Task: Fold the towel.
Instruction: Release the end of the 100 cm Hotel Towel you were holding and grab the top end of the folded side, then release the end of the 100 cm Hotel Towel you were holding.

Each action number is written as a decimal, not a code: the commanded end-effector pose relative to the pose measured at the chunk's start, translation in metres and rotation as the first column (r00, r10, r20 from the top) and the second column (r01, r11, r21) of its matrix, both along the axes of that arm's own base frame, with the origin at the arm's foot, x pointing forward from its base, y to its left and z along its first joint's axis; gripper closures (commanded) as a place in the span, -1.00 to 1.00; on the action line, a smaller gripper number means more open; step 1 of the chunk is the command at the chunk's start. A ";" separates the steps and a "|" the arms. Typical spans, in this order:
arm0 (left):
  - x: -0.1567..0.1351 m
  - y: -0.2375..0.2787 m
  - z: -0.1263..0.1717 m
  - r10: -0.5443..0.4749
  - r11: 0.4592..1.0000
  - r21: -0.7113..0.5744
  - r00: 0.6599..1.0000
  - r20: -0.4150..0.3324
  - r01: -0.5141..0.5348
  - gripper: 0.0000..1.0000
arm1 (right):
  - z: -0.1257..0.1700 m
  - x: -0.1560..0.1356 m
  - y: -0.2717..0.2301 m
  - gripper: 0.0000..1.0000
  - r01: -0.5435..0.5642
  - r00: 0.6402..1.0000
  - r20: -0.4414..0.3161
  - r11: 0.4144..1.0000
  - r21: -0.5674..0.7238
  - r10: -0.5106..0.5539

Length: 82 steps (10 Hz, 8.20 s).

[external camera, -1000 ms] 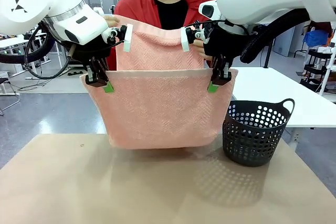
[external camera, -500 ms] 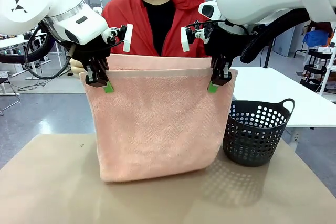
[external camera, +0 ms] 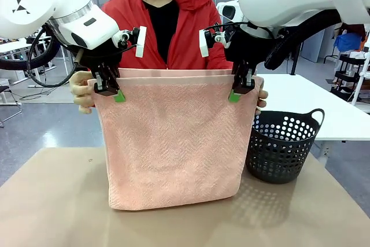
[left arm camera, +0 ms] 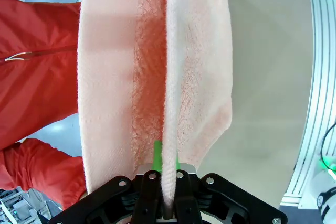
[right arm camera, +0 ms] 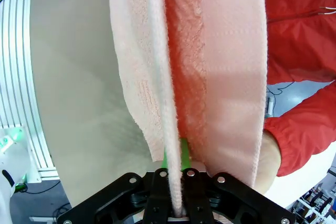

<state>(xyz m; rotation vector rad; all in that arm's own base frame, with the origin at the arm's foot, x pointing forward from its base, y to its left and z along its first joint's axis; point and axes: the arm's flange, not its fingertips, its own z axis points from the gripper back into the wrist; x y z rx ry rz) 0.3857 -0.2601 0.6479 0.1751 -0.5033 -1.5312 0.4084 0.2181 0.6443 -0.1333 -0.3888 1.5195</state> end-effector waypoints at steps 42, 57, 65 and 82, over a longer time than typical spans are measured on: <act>0.018 0.005 0.034 0.007 0.999 -0.039 0.999 -0.045 -0.008 1.00 | 0.034 0.010 0.003 1.00 -0.041 0.998 0.045 0.999 -0.013 0.042; 0.024 -0.002 0.038 0.010 1.000 -0.024 0.999 -0.032 -0.010 1.00 | 0.036 0.011 0.009 1.00 -0.033 0.998 0.046 0.999 -0.028 0.034; 0.024 -0.002 0.038 0.010 1.000 -0.024 0.999 -0.032 -0.010 1.00 | 0.036 0.011 0.009 1.00 -0.033 0.998 0.046 0.999 -0.028 0.034; 0.024 -0.002 0.038 0.010 1.000 -0.024 0.999 -0.032 -0.010 1.00 | 0.036 0.011 0.009 1.00 -0.033 0.998 0.046 0.999 -0.028 0.034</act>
